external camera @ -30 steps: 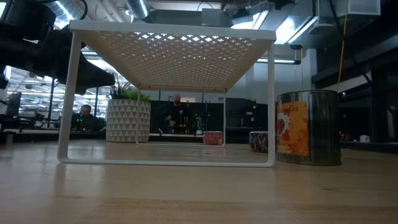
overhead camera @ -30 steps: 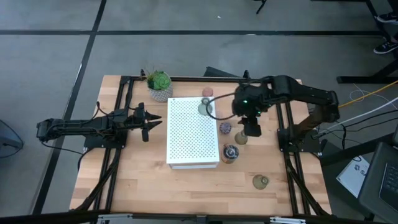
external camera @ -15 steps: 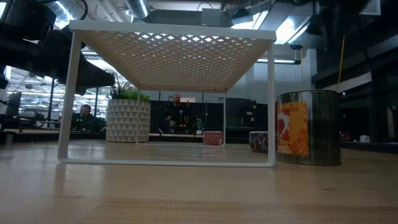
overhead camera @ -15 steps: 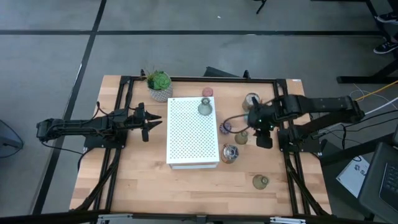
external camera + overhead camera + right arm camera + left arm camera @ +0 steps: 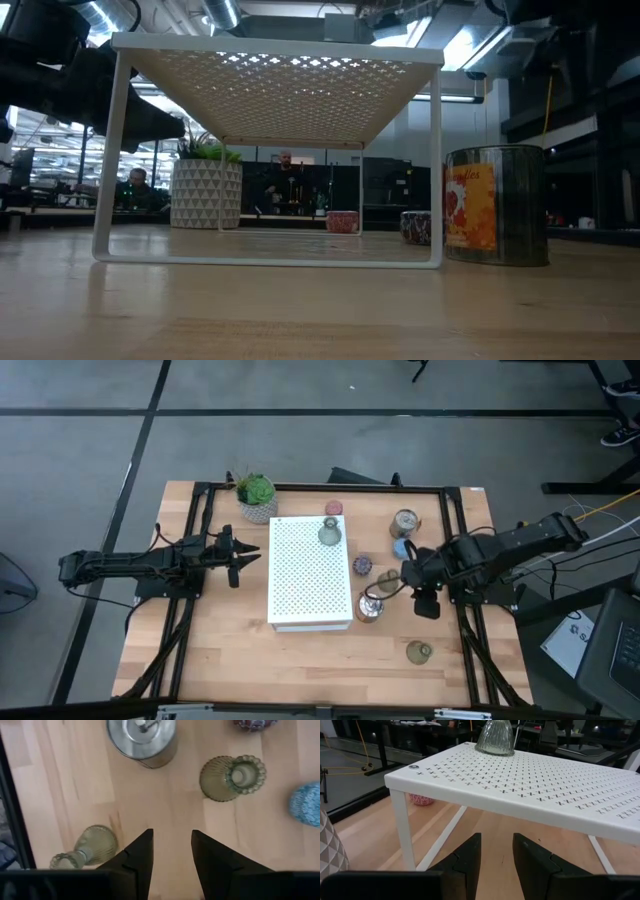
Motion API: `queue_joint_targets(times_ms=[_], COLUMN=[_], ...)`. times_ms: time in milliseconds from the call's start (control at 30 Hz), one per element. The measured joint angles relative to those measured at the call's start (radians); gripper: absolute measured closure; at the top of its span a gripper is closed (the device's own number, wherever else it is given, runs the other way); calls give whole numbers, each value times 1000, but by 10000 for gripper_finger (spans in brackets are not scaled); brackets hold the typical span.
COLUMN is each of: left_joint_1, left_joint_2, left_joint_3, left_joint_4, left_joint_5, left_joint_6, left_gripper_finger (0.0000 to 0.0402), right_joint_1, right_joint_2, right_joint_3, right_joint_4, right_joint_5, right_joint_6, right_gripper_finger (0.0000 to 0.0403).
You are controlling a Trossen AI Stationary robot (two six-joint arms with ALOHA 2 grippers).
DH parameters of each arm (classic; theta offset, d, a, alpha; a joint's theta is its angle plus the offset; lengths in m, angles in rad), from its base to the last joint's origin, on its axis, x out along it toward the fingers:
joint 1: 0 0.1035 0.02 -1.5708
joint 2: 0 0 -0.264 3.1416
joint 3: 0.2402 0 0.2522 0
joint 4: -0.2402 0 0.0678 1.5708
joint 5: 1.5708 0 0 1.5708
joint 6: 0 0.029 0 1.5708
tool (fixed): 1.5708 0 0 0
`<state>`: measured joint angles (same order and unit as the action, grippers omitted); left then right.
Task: Pick & Place candle stick holders
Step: Align the left green glass candle holder with the other green glass candle holder on the shelf
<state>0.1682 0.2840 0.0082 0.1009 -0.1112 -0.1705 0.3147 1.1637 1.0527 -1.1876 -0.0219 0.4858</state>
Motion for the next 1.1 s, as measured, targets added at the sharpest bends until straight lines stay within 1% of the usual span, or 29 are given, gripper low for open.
queue_joint_targets(times_ms=[533, 700, 900, 1100], left_joint_1=[0, 0, 0, 0], left_joint_2=[0, 0, 0, 0], left_joint_3=[0, 0, 0, 0], left_joint_4=[0, 0, 0, 0], left_joint_5=[0, 0, 0, 0], left_joint_6=[0, 0, 0, 0], left_gripper_finger=[294, 294, 294, 294], right_joint_1=[80, 81, 65, 30], right_joint_2=[0, 0, 1, 14], right_joint_3=[0, 0, 0, 0], right_joint_4=[44, 81, 80, 69], right_joint_5=[2, 2, 2, 2], right_joint_6=[23, -3, -41, 23], right_gripper_finger=[268, 268, 268, 268])
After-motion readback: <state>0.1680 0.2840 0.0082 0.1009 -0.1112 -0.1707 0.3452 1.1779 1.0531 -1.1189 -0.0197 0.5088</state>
